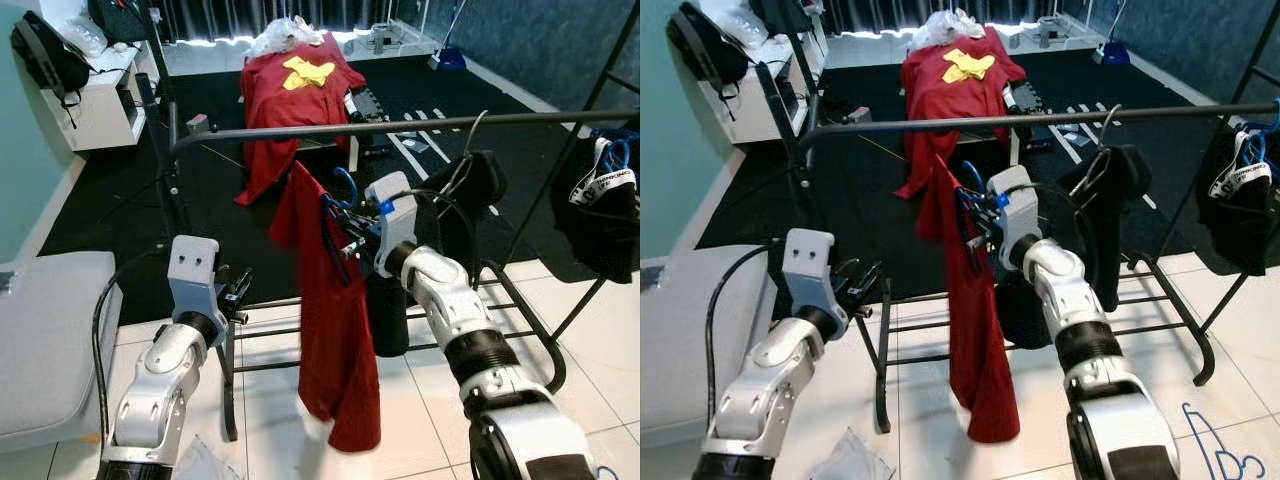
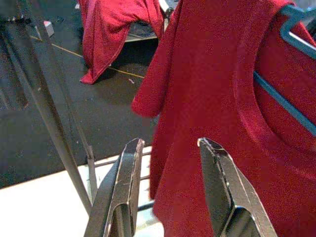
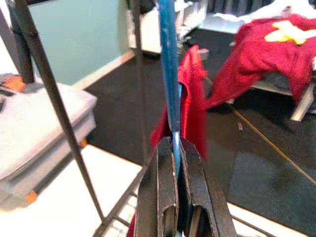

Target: Hang hanger

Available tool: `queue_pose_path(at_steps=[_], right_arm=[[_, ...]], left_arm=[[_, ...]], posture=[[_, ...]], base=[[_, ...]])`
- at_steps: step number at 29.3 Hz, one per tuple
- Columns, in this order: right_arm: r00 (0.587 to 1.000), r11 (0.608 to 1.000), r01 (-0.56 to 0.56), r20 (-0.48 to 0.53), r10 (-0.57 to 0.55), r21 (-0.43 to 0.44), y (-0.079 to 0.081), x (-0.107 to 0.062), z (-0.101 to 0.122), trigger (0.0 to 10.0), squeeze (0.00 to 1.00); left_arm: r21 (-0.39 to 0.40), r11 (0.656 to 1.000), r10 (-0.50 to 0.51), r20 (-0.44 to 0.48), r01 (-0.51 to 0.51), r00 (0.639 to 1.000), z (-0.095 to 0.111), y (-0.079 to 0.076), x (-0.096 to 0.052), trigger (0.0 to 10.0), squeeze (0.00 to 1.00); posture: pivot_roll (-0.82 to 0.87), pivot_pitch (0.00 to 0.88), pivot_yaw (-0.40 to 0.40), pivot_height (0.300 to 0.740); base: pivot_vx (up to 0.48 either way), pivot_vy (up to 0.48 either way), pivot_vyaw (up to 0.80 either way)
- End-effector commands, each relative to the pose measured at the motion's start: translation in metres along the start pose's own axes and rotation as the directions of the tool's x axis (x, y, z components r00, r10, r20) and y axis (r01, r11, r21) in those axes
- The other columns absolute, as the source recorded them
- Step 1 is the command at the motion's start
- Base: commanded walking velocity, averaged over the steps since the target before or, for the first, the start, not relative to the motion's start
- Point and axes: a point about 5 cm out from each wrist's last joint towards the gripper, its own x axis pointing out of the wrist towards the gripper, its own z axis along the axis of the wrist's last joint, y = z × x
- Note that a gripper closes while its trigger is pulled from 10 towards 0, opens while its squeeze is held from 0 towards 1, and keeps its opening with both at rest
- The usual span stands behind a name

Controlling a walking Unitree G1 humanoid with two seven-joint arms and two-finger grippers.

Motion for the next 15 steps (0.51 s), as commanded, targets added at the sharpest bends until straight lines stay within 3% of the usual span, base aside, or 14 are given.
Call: queue_pose_path(at_steps=[1,2,4,6,9,14,15], right_arm=[[0.999,1.000,-0.020,-0.030,0.020,0.017,0.009,-0.001,-0.011,0.0,0.00],[0.997,0.997,0.023,-0.074,-0.018,0.070,0.016,-0.013,-0.039,0.0,0.00],[0.997,0.997,0.023,-0.074,-0.018,0.070,0.016,-0.013,-0.039,0.0,0.00],[0.993,0.981,0.100,-0.074,-0.089,0.167,0.026,-0.029,-0.066,0.0,0.00],[0.994,0.970,0.102,-0.049,-0.094,0.220,0.032,-0.033,-0.070,0.0,0.00],[0.996,0.972,0.077,-0.054,-0.066,0.222,0.036,-0.035,-0.072,0.0,0.00],[0.998,0.988,-0.007,-0.053,0.015,0.155,0.041,-0.039,-0.072,7.9,0.00]], left_arm=[[-0.029,0.999,0.028,-0.041,-0.029,0.999,-0.012,0.004,-0.003,10.0,0.00],[-0.033,0.999,0.032,-0.067,-0.035,0.997,-0.018,0.002,-0.005,10.0,0.00],[-0.033,0.999,0.032,-0.067,-0.035,0.997,-0.018,0.002,-0.005,10.0,0.00],[-0.028,0.999,0.021,-0.087,-0.023,0.996,-0.021,0.000,-0.007,10.0,0.00],[-0.025,1.000,0.002,-0.087,-0.004,0.996,-0.020,-0.003,-0.005,10.0,0.00],[-0.029,1.000,-0.006,-0.086,0.003,0.996,-0.019,-0.005,-0.003,10.0,0.00],[-0.028,1.000,-0.013,-0.081,0.011,0.997,-0.018,-0.006,-0.001,10.0,0.00]], posture=[[0.09,0.059,0.016,0.740],[0.10,0.064,0.004,0.740],[0.10,0.064,0.004,0.740],[0.09,0.068,0.018,0.740],[0.09,0.070,0.022,0.740],[0.10,0.071,0.023,0.740],[0.09,0.073,0.026,0.740]], base=[[0.000,0.000,0.00],[0.000,0.000,0.00],[0.000,0.000,0.00],[0.000,0.000,0.00],[0.000,0.000,0.00],[0.000,0.000,0.00],[0.000,0.000,0.00]])
